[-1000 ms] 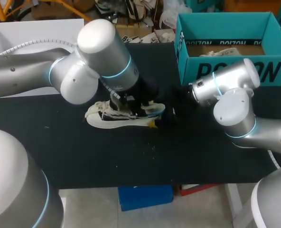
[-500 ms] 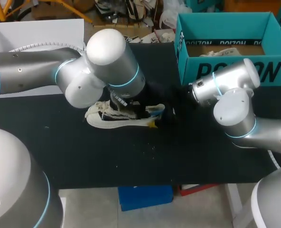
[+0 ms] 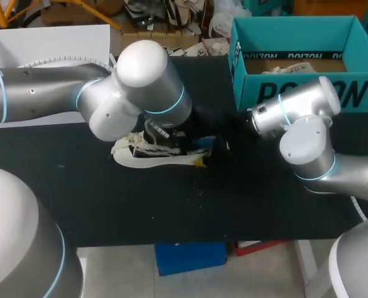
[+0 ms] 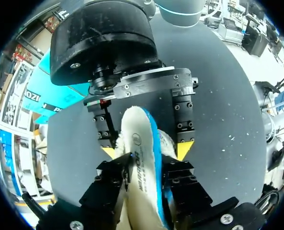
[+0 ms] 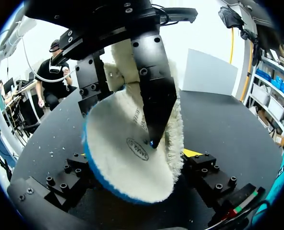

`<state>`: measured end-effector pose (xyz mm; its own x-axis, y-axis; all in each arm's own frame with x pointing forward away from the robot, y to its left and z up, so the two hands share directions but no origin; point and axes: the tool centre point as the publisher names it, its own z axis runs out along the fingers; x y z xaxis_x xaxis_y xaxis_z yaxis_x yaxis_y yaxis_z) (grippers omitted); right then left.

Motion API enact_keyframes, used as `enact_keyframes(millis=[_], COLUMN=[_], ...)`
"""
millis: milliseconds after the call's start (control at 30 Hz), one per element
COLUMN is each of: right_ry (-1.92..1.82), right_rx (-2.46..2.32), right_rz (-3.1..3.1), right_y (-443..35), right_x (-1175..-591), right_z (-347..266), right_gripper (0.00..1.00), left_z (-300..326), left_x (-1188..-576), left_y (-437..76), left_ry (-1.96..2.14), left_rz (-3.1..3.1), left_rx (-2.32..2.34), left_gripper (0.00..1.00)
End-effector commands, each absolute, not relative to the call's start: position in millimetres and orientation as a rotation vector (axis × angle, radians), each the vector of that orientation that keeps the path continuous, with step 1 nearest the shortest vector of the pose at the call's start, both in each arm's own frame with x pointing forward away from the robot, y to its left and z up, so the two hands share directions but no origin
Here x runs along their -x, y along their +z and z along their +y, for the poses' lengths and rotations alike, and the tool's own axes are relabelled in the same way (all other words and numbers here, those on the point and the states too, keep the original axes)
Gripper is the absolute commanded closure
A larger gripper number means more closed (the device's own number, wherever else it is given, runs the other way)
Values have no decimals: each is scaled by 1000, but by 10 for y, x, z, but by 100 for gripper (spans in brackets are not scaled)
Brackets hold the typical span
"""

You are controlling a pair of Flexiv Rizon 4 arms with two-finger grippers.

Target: Take the shoe out of the shoebox, open the shoe tongue, remove and reinsert the insole, then place the shoe into the shoebox

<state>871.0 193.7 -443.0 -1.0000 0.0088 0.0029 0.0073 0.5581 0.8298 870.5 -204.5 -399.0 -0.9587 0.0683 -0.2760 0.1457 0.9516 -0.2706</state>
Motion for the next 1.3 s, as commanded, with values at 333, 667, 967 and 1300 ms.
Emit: enact_keyframes(millis=[333,667,967,1300], right_ry=[1472,1472,1472,1472], right_rx=[-17,-17,-17,-17], right_rz=[2773,2773,2773,2773], right_y=[-4447,-4447,-4447,-4447], right_x=[-8704,-8704,-8704,-8704], right_z=[1949,1949,1949,1949], right_gripper=[100,100,100,100], left_z=[-1841,-1895,-2102,-2180], left_x=[-8469,-8320,-8171,-8144], left_y=[-3755,-3224,-2556,-1920], left_ry=[-531,-837,-1316,-1507], left_rz=[2831,2827,2817,2910], left_rx=[-206,-203,-121,-64], left_gripper=[100,100,100,100])
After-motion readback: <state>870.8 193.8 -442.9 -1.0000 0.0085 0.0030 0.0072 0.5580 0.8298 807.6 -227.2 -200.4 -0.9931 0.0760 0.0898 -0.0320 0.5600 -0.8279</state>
